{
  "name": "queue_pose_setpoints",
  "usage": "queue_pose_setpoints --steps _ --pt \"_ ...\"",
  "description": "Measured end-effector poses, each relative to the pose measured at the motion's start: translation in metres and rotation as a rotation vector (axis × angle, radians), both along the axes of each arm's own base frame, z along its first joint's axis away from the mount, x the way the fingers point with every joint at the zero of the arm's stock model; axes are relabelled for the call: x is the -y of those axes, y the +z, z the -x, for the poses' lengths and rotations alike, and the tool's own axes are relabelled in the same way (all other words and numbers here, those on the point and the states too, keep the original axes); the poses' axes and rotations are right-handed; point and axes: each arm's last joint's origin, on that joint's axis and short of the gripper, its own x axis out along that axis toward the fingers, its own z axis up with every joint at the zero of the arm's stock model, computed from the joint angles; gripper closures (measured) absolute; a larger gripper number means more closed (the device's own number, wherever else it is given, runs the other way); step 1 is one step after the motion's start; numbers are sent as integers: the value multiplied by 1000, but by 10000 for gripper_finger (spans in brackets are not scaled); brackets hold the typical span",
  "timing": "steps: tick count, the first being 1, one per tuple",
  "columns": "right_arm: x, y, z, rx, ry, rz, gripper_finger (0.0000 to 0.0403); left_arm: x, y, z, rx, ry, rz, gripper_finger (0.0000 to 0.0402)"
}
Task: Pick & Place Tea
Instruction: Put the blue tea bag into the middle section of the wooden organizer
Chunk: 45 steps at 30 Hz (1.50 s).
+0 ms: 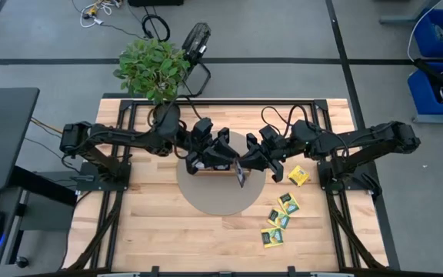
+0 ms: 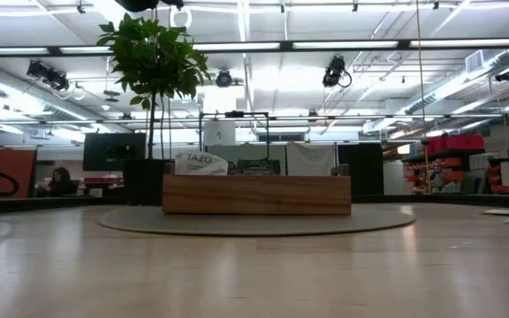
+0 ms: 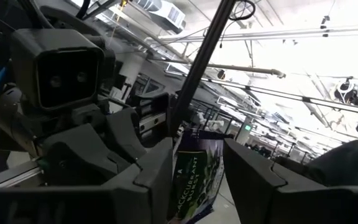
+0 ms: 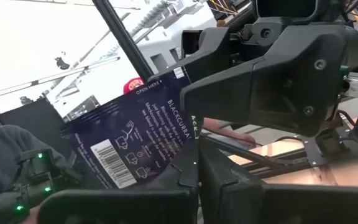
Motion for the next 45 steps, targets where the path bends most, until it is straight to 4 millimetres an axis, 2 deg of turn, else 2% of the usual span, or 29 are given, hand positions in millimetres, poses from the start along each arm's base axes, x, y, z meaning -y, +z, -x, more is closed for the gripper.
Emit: queue_pose_setpoints --steps 8,16,23,28,33,38,45 --pt "0 0 0 -6 2 -14 403 -3 -1 -1 -14 22 7 239" --pt "0 -1 -1 -16 5 -34 403 -4 -1 -1 -2 35 -8 240" --pt "-1 -8 -7 -44 10 -40 403 5 2 1 63 33 -77 261" --pt "-1 -8 -11 -20 12 -43 403 4 -2 -1 25 33 -75 281" --pt "-1 -6 -10 10 17 -44 403 0 -6 -2 -30 -5 -72 283" --pt "0 -6 -10 4 16 -58 403 0 -3 -1 22 9 -104 282" --pt "0 -6 -10 -1 16 -58 403 0 -1 0 46 10 -106 302"
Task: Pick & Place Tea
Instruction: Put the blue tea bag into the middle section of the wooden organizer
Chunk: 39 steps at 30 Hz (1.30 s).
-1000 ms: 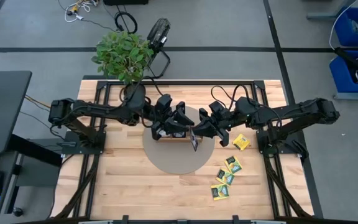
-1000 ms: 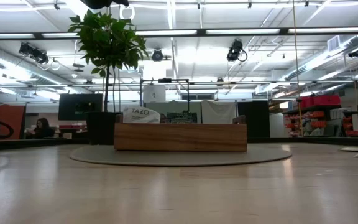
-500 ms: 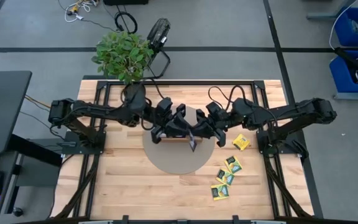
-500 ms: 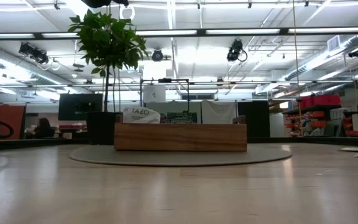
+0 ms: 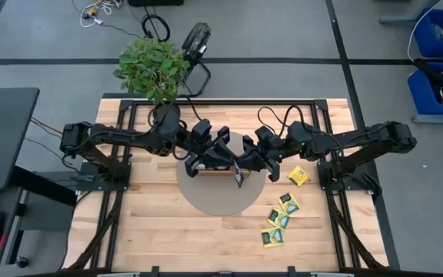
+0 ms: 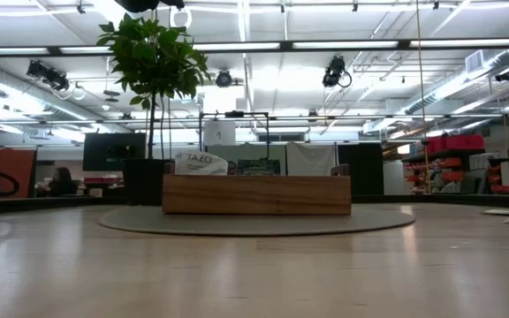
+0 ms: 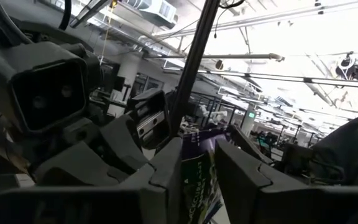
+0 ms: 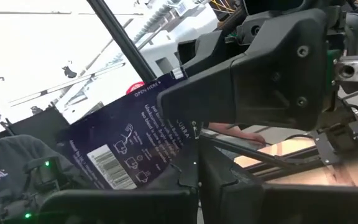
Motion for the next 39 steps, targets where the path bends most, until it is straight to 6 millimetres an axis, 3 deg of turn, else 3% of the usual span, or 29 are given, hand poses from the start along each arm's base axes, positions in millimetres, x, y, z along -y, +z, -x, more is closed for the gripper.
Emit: queue_pose_setpoints --steps 11,18,30,34,39 --pt "0 -2 0 -20 4 2 403 -1 0 0 21 25 -44 394" --pt "1 -2 0 -39 -8 -26 392 -13 -1 0 -17 19 -4 398" --pt "14 -17 20 -342 -65 11 284 -35 -8 3 -190 -75 52 400" --pt "14 -15 32 -384 -92 57 282 -44 -12 11 -319 -26 18 400" --pt "11 -13 44 -416 -148 102 315 -56 -11 28 -432 54 -35 401"
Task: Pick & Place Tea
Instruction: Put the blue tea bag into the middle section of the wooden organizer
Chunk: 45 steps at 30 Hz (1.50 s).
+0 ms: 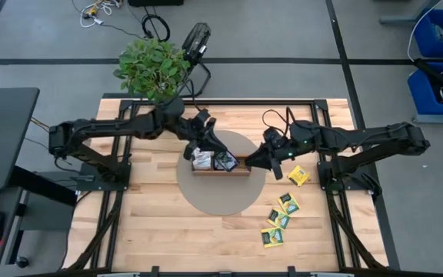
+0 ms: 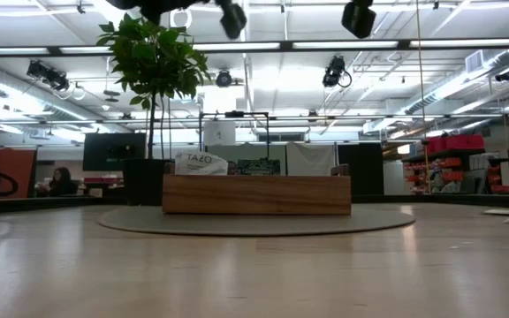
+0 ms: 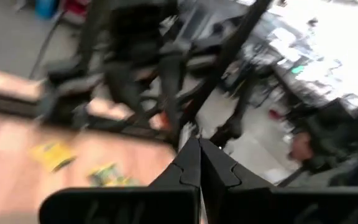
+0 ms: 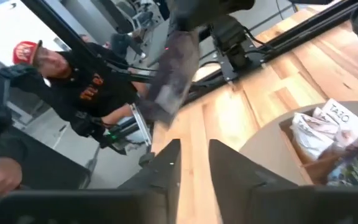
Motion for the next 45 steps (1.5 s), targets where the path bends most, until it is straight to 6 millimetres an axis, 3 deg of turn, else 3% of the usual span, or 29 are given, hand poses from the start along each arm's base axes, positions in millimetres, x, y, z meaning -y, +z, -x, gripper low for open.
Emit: queue_pose_setpoints --steps 6,12,17,28,34,45 --pt "-1 -3 1 -18 12 50 392 -12 -15 15 -224 136 -67 401" --pt "0 -10 3 -87 -12 86 397 -14 -13 14 -427 240 -233 401" --pt "0 -11 3 -101 -12 88 398 -12 -3 1 -502 200 -370 401" --pt "-13 -16 6 -171 4 58 401 -16 -25 -37 -806 74 -462 401" --pt "-15 -31 15 -343 -150 105 401 -12 -28 -60 -785 61 -526 401" --pt "-18 -32 16 -358 -152 108 401 -6 -53 -80 -862 71 -553 401"
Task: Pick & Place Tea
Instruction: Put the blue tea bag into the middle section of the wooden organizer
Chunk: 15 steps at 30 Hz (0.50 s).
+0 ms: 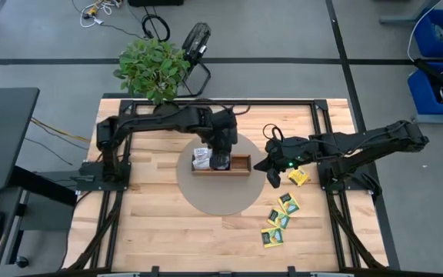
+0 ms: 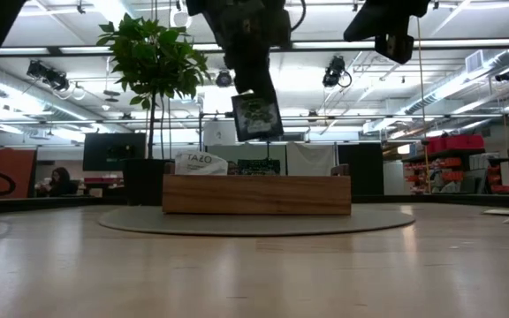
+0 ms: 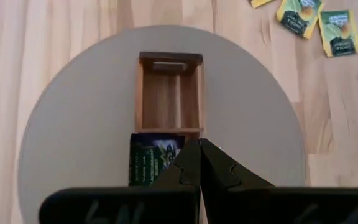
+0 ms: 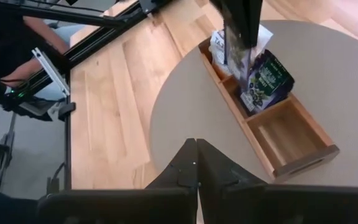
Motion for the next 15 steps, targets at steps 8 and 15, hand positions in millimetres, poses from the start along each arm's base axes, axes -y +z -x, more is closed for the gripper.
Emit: queue_pose_setpoints --steps 8,15 --pt "0 0 0 1 -3 -2 401 2 -22 -12 -48 3 -16 401" --pt "0 0 0 4 0 -6 401 5 -31 -17 -61 9 -31 400"
